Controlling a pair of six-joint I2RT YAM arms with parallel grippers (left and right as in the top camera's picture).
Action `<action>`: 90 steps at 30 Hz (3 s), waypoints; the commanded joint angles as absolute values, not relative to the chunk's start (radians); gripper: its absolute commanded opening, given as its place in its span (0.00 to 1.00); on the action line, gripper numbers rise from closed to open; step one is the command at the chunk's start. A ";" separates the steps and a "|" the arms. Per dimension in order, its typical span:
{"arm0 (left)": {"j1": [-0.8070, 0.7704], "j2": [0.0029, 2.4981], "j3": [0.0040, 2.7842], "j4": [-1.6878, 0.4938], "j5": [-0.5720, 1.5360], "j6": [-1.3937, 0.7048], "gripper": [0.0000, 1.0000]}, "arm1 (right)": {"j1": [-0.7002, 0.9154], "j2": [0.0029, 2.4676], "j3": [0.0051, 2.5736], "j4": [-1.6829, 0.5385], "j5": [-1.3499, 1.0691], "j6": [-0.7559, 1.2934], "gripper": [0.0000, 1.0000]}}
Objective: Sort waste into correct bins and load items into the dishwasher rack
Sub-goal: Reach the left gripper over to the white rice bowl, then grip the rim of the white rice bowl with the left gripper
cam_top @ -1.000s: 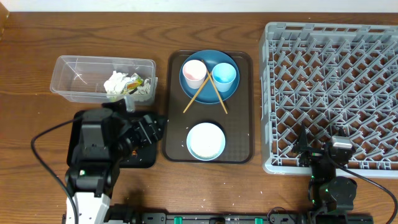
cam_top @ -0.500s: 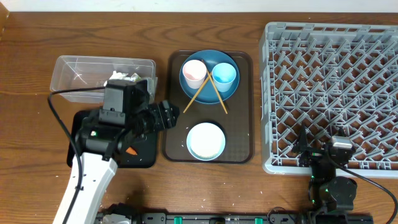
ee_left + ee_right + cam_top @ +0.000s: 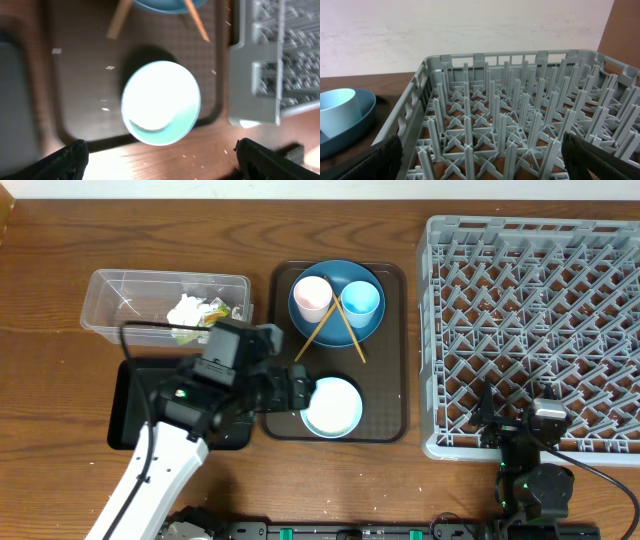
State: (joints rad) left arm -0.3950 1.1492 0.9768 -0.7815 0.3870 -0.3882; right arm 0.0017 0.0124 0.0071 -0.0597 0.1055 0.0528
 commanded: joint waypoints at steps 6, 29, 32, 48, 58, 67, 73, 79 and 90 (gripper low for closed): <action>-0.539 1.171 0.981 -0.671 0.377 -0.540 0.58 | 0.016 0.009 0.005 -0.063 0.112 0.067 0.99; -0.907 1.475 0.981 -0.472 -0.020 -0.679 0.34 | 0.016 0.009 0.005 -0.063 0.112 0.067 0.99; -0.907 1.506 0.981 -0.465 -0.030 -0.679 0.34 | 0.016 0.009 0.005 -0.063 0.112 0.067 0.99; -0.908 1.584 0.978 -0.466 -0.053 -0.679 0.34 | 0.016 0.009 0.005 -0.063 0.112 0.067 0.99; -0.921 1.610 0.971 -0.465 -0.039 -0.697 0.34 | 0.016 0.009 0.005 -0.063 0.112 0.067 0.99; -0.936 1.668 0.971 -0.464 -0.039 -0.698 0.34 | 0.016 0.009 0.005 -0.063 0.112 0.067 0.99; -0.936 1.678 0.971 -0.461 -0.039 -0.698 0.34 | 0.016 0.009 0.005 -0.063 0.112 0.067 0.99; -0.936 1.680 0.971 -0.461 -0.047 -0.698 0.34 | 0.016 0.009 0.005 -0.063 0.112 0.067 0.99; -0.936 1.680 0.971 -0.426 -0.084 -0.698 0.34 | 0.016 0.009 0.005 -0.063 0.112 0.067 0.99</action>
State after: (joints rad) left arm -0.9352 1.6737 0.9768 -0.4335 -0.0566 -0.6846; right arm 0.0017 0.0124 0.0071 -0.0597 0.1055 0.0528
